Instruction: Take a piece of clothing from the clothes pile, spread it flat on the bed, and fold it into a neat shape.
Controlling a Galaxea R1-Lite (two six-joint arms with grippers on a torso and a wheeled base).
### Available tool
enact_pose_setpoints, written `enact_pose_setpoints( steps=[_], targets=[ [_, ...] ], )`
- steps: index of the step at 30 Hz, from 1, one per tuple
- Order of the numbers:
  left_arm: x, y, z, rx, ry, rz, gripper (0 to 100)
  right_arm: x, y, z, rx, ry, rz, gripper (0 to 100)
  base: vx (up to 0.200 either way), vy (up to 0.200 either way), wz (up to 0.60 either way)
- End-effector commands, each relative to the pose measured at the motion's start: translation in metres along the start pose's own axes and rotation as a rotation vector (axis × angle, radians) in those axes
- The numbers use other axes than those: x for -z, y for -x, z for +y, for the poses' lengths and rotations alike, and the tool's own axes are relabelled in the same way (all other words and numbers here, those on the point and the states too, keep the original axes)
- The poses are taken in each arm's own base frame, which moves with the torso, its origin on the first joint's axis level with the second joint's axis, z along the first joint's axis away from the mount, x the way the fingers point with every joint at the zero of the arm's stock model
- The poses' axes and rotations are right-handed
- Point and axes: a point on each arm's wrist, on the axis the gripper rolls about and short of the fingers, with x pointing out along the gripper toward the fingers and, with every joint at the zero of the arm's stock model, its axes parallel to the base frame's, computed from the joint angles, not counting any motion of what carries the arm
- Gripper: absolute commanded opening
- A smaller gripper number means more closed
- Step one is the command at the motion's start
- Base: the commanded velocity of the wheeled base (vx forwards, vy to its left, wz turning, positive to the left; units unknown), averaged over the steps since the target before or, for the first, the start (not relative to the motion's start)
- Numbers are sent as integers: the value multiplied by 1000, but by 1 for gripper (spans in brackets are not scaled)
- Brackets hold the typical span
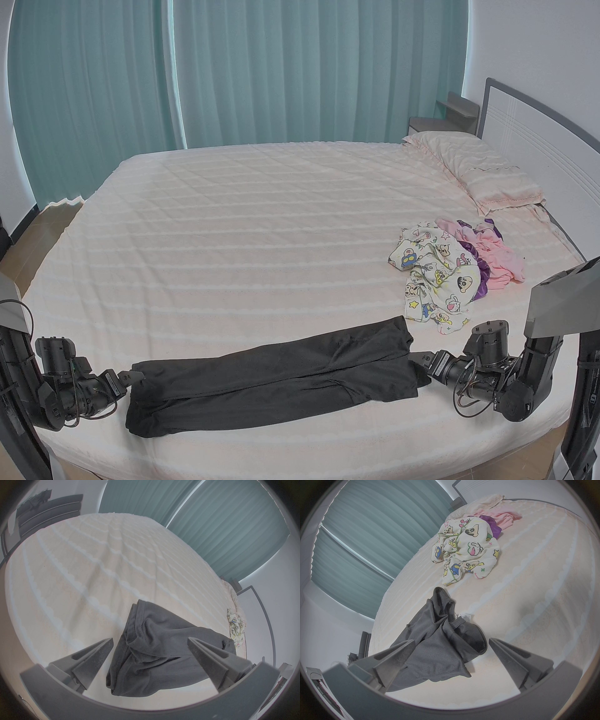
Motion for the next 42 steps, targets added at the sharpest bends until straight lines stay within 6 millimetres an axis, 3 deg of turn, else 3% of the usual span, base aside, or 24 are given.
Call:
enact_pose_setpoints(
  steps=[1, 15, 29, 42],
  targets=[
    [-6, 4, -5, 20, -16, -38, 100, 0, 1, 0, -1, 0, 0, 100, 0, 0, 0],
    [-22, -4, -19, 141, -41, -58, 100, 3, 2, 1, -4, 6, 7, 100, 0, 0, 0],
    [-49, -5, -33, 107, 31, 5, 100, 7, 3, 3, -7, 16, 23, 100, 0, 0, 0],
    [-47, -17, -39, 58, 6, 28, 100, 8, 5, 5, -11, 21, 24, 100, 0, 0, 0]
  ],
)
